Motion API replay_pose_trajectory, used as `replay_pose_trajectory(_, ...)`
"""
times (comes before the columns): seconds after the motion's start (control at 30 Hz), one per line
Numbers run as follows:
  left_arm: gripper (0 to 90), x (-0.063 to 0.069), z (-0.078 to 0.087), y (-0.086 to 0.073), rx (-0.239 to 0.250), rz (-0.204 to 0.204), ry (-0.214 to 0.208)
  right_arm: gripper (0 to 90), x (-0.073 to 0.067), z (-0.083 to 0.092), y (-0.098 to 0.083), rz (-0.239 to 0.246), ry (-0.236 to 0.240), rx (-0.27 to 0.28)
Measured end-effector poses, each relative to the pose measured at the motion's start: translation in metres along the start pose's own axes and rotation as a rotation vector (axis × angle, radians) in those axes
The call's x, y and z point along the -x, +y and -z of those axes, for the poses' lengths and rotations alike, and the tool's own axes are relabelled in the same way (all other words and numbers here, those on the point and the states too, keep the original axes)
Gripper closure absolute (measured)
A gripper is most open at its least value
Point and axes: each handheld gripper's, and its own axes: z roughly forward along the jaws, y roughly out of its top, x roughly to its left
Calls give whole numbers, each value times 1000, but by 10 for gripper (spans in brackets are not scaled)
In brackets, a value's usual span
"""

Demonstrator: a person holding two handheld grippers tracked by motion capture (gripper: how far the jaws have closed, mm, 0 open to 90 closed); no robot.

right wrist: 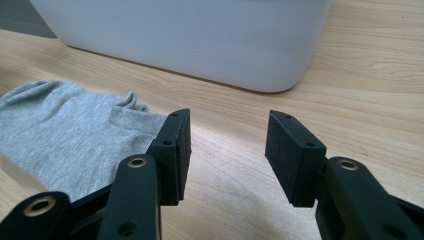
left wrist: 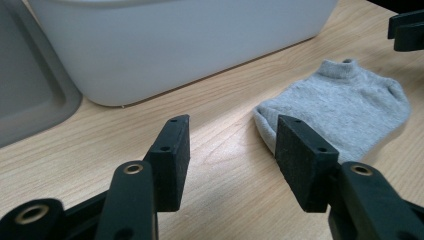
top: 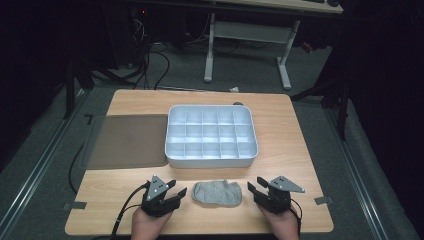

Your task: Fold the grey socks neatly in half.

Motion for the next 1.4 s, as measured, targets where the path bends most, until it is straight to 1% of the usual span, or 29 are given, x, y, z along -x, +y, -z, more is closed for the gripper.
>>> replay_pose_trajectory(0.2,443,5,-1,0,2,-24,-2,538,-2,0,0,7,4,0)
replay_pose_trajectory(0.37,438,8,-4,1,-6,-32,-2,538,-3,1,0,5,7,4)
replay_pose_trajectory(0.57,452,14,-8,3,-29,-45,-22,537,-7,0,-1,22,19,1)
replay_pose_trajectory(0.63,459,17,-11,7,-35,-44,-41,538,-10,-1,-1,22,25,-3)
replay_pose_trajectory(0.77,479,28,-20,13,-49,-61,-62,547,-16,-2,-1,35,45,-11)
replay_pose_trajectory(0.87,491,35,-30,17,-65,-78,-61,555,-20,-3,-1,41,56,-15)
replay_pose_trajectory(0.9,502,36,-34,18,-72,-83,-52,555,-21,-4,-2,47,59,-18)
replay_pose_trajectory(0.97,532,36,-39,19,-83,-80,-43,555,-23,-4,-2,55,63,-26)
replay_pose_trajectory(1.0,548,36,-42,19,-96,-81,-37,555,-24,-5,-3,60,66,-28)
replay_pose_trajectory(1.07,612,36,-45,18,-113,-85,-13,555,-26,-6,-3,65,69,-32)
replay_pose_trajectory(1.17,698,34,-49,17,-129,-70,12,555,-27,-6,-3,65,72,-33)
replay_pose_trajectory(1.2,726,34,-50,16,-125,-64,21,556,-27,-6,-3,64,72,-32)
replay_pose_trajectory(1.27,816,33,-50,14,-121,-62,34,556,-27,-5,-3,63,70,-34)
replay_pose_trajectory(1.37,879,34,-49,12,-100,-65,51,560,-27,-5,-3,56,72,-33)
replay_pose_trajectory(1.4,885,35,-48,12,-89,-65,55,565,-29,-6,-3,55,74,-36)
